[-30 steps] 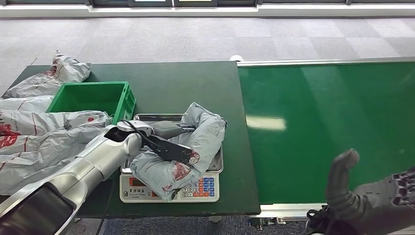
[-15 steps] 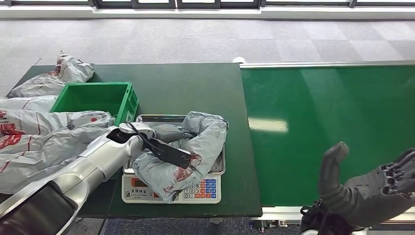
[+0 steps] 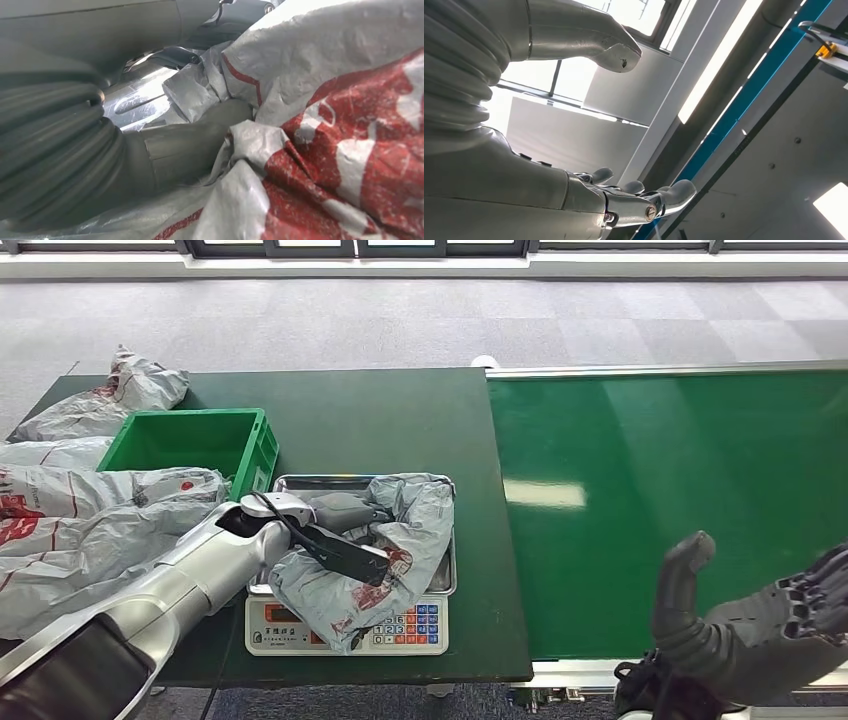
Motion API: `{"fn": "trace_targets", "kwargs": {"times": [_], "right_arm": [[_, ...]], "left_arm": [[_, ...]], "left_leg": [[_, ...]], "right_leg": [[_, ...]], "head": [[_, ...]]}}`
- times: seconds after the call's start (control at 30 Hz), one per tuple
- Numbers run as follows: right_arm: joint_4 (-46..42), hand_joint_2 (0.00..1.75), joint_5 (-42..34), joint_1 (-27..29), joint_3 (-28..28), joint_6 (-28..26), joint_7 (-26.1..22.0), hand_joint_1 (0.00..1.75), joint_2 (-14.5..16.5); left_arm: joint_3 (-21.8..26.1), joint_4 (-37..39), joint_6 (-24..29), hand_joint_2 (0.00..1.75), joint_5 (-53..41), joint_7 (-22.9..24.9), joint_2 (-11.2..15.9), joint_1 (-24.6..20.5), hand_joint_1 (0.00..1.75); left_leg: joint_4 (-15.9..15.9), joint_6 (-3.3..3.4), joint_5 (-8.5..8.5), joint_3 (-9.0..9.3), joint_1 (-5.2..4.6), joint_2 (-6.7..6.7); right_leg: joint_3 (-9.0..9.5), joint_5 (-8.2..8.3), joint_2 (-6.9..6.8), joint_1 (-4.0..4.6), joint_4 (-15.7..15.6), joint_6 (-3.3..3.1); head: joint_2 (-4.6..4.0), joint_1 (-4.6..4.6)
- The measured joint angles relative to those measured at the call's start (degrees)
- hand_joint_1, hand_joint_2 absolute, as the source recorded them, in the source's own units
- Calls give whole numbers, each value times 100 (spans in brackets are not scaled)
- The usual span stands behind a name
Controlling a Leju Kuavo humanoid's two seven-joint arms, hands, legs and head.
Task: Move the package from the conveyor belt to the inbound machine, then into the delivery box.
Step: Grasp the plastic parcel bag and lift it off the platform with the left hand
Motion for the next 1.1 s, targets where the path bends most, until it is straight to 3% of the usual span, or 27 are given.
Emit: {"fn": "trace_targets", "kwargs": {"times": [0.23, 0.4, 0.67, 0.73, 0.83, 0.97, 1.1], "right_arm": [[0, 175, -9, 1, 2, 0, 31, 0, -17], [-1, 175, -126, -1, 4, 0, 56, 0, -87], [-91, 175, -223, 133, 4, 0, 44, 0, -221], [-113, 175, -235, 178, 2, 0, 18, 0, -235], [-215, 175, -314, 372, -19, 0, -113, 0, -249], [-386, 175, -497, 648, -91, 0, -365, 0, -263], [-498, 175, -540, 815, -155, 0, -480, 0, -265]], "left_arm": [[-3, -42, 29, 175, -4, 5, 33, 31, 175], [-13, -174, 347, 175, -30, 67, 109, 103, 175], [187, -1014, 938, 175, 4, 495, 590, 396, 175], [293, -1270, 1351, 175, 47, 567, 737, 522, 175], [727, -2156, 1885, 175, 100, 868, 1134, 798, 175], [1631, -3458, 1972, 175, -58, 1084, 1647, 947, 175], [2291, -4234, 2070, 175, -125, 1138, 1976, 948, 175]], "left_leg": [[-2, -5, -3, 7, 2, 3], [-2, -8, -6, 11, 1, 4], [-1, -17, 1, 33, 2, 32], [-1, -20, 12, 33, 3, 32], [1, -26, 20, -11, 9, 38], [2, -28, 27, -61, 11, 35], [1, -28, 27, -74, 11, 36]], "right_leg": [[5, -1, 3, 3, 0, -3], [7, -3, 5, 2, 0, -4], [-20, 6, 33, 2, 3, -14], [-41, 16, 34, 2, 6, -19], [-89, 28, 39, 5, 9, -25], [-139, 34, 39, 7, 9, -26], [-150, 33, 38, 6, 9, -26]], "head": [[0, 1], [0, 1], [0, 1], [0, 0], [0, 1], [0, 0], [0, 1]]}}
